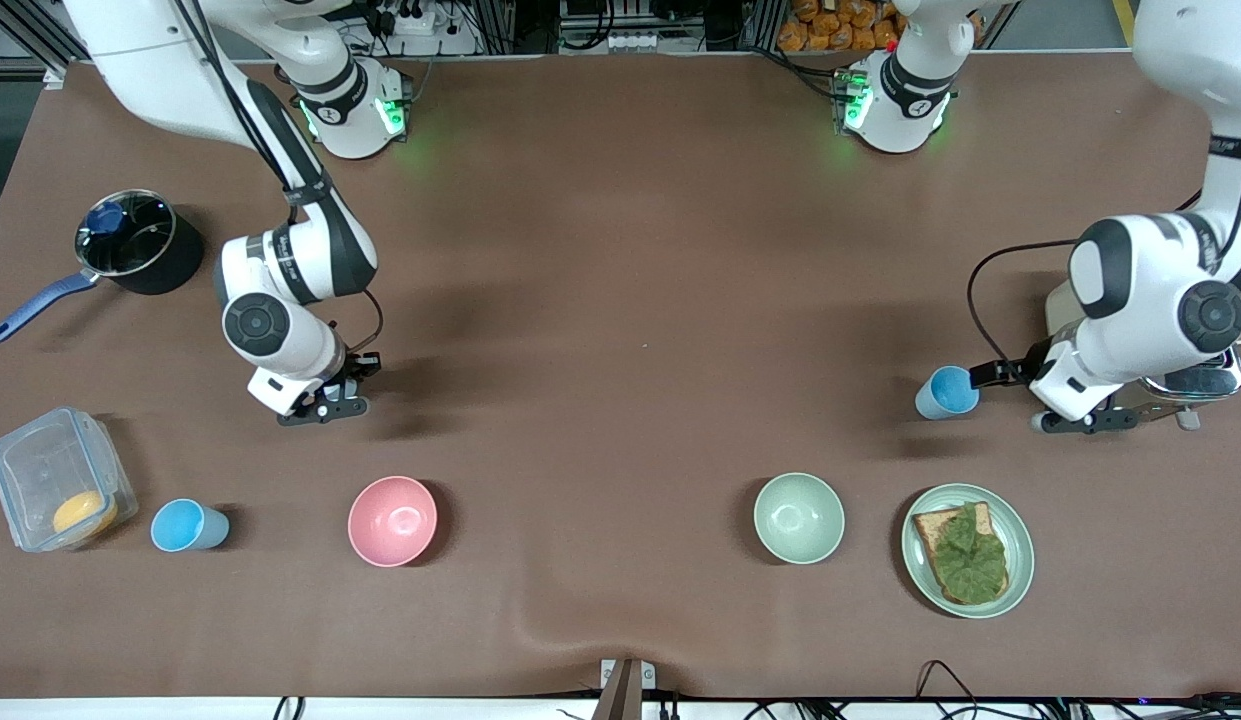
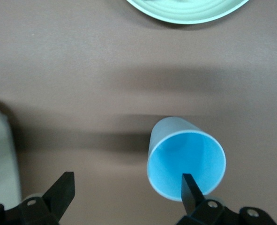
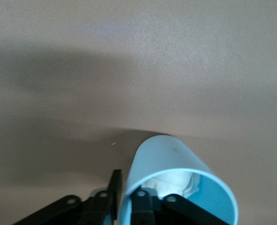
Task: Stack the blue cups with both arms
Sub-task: 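Grasp and lift the cup with the right gripper while the left gripper grasps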
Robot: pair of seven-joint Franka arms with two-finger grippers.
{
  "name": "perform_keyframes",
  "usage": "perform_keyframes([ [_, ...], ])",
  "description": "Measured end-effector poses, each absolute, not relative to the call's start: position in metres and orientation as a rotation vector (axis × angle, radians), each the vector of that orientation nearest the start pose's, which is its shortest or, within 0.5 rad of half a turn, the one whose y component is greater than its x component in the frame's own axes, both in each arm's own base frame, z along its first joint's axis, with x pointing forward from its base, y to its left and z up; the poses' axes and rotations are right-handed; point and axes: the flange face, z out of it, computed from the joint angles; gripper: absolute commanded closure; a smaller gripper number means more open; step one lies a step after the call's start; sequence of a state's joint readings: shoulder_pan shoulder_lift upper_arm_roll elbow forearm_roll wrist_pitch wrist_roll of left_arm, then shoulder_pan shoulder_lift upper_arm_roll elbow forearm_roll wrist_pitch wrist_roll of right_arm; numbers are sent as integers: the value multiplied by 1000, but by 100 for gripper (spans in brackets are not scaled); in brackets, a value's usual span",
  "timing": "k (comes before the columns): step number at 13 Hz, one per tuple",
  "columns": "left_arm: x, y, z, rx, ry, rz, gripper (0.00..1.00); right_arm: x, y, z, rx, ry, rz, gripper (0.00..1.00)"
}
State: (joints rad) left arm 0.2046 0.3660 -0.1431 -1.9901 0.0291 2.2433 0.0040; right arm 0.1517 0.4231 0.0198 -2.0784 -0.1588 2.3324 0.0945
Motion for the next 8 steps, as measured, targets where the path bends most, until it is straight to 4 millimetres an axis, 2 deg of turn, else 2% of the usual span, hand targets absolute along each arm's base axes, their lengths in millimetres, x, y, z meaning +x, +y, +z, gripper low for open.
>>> perform_keyframes([
  [1, 597, 39, 263, -3172, -69, 179, 0, 566, 93, 212, -3240, -321, 256, 100],
  [3, 600, 37, 249, -3177, -65, 196, 0, 574, 103, 222, -3238, -340, 252, 100],
  [4, 601, 36, 242, -3179, -63, 209, 28, 576, 115, 228, -3232, -347, 280, 100],
  [5, 601, 35, 237, -3181, -60, 217, 66, 576, 139, 236, -3212, -317, 301, 100],
  [6, 601, 33, 233, -3182, -57, 224, 91, 572, 172, 243, -3185, -258, 304, 100],
  [7, 601, 32, 229, -3183, -54, 231, 100, 564, 213, 250, -3158, -190, 296, 100],
  [8, 601, 31, 227, -3183, -51, 236, 100, 552, 257, 256, -3136, -121, 288, 100],
])
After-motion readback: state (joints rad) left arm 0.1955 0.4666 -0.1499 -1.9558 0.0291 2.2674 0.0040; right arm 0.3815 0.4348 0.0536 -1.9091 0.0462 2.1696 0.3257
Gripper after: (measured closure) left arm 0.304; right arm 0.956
